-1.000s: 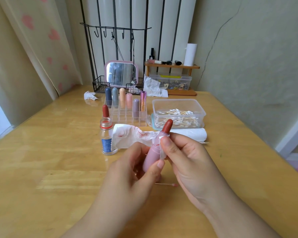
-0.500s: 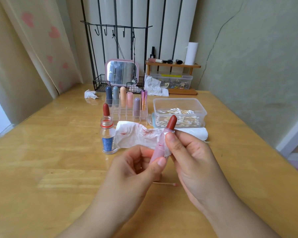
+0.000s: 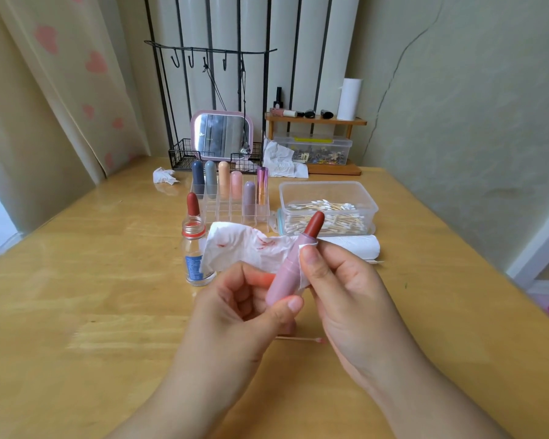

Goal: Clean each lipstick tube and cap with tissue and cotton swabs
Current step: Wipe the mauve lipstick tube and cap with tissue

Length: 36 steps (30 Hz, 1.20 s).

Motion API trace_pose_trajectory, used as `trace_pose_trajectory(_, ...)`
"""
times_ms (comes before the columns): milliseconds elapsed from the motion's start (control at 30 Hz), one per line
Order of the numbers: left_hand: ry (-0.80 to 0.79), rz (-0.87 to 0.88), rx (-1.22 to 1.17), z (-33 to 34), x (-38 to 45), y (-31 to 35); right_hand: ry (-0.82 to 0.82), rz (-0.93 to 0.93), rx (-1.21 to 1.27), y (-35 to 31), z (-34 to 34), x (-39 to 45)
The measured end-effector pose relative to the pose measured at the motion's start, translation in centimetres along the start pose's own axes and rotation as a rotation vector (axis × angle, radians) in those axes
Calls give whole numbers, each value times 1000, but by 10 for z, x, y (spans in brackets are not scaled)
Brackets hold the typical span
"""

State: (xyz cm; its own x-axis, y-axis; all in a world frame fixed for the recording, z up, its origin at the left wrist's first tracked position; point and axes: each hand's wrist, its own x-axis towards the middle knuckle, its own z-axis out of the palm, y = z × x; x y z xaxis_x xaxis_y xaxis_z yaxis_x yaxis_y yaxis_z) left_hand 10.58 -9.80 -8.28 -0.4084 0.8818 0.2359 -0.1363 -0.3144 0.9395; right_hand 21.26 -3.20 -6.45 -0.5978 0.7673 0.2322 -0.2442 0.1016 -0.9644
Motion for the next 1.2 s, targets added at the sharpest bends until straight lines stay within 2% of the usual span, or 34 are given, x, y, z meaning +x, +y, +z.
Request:
trace_pose_trajectory(100, -11, -49, -22, 2, 0, 2, 26, -7, 26, 0, 0, 0)
trace_pose_trajectory(233, -146, -231, -171, 0, -1, 3, -2, -26, 46, 0, 0, -1)
trace_pose_trajectory(300, -156, -176, -126, -1, -1, 3, 7, -14, 58, 0, 1, -1)
trace_pose_trajectory(400, -52, -77, -123, -2, -1, 6, 20, -3, 39, 2, 2, 0)
trace_pose_trajectory(533, 81, -29, -104, 2, -1, 7, 27, 17, 15, 3, 3, -2)
trace_pose_trajectory(633, 15, -55, -55, 4, -1, 7, 49, 10, 36, -1, 4, -3)
trace_pose_trajectory(733, -103, -194, -145, 2, -1, 4, 29, -11, 74, -1, 3, -2)
trace_pose_trajectory(800, -136, -152, -109, -1, -1, 4, 32, 7, 76, -1, 4, -2)
trace_pose_trajectory(1067, 113, 3, -72, 4, -2, 10, 10, -3, -49, -4, 5, -3)
trace_pose_trajectory(1133, 90, 5, -29, 3, -1, 8, 26, -20, -59, -6, 6, -4)
trace_pose_trajectory(1200, -12, -54, -5, 0, 1, 3, 44, -22, -27, -7, 5, -4)
